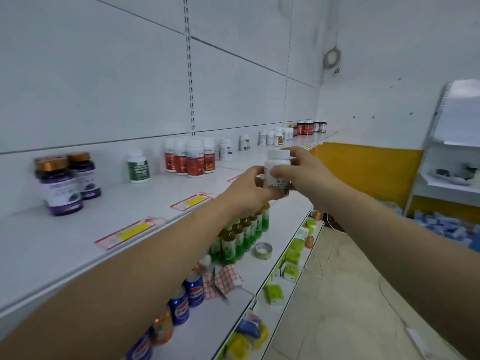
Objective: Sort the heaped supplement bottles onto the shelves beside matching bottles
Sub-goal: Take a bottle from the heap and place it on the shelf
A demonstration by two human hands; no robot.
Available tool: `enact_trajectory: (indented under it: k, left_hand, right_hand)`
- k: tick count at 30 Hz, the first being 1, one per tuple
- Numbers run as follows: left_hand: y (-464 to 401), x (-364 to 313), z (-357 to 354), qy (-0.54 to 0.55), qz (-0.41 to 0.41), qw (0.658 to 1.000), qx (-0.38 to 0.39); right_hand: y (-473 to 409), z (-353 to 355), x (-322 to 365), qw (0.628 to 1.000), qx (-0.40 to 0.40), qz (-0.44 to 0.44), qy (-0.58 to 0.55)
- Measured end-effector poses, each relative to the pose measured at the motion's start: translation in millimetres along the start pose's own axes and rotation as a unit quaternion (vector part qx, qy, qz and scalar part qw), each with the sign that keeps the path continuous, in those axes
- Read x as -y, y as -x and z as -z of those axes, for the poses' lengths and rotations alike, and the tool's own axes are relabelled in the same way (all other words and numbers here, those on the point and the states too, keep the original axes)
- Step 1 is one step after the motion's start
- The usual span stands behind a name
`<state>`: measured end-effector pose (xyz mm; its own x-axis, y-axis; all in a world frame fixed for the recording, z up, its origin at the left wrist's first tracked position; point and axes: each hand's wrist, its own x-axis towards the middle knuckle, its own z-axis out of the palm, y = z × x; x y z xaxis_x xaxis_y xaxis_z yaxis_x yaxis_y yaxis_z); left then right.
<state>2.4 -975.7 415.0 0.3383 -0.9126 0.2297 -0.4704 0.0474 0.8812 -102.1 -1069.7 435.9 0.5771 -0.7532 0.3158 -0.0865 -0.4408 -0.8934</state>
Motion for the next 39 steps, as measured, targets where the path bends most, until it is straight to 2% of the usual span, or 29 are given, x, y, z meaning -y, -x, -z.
enact_trajectory:
  k: [9,12,16,20,28,34,39]
  left_hand:
    - [-179.6,14.3,-73.0,-0.032,0.024,0.997,-0.061]
    - [-228.0,16.2,-77.6,-0.102,0.041,0.991,-0.071]
    - [-288.8,31.7,-64.2,-0.300,0.075,0.946,-0.092]
    - [-347.3,56.6,-47.5,-0.416,0.155,0.895,-0.046]
    - [-451.0,95.0,-34.6,-0.488,0.260,0.832,0.043]
    - [-490.3,136.9,-27.8,-0.482,0.328,0.812,0.021]
    - [-514.3,142.8,-36.4,-0.457,0.366,0.810,-0.040]
  right_hand:
    - [-163.5,88.9,-84.3,0.997,0.071,0.029,-0.007]
    - [-216.5,103.6,-103.1,0.995,0.098,0.033,-0.014]
    - [-287.8,103.8,-126.9,0.992,0.114,0.052,-0.022]
    - [-362.6,87.0,-152.3,0.988,0.135,0.068,-0.026]
    - [-490.7,55.3,-211.6,0.982,0.175,0.064,0.005]
    - [-555.3,35.2,-240.6,0.971,0.224,0.077,0.015]
    - [-606.0,14.2,-255.2,0.962,0.247,0.114,0.024]
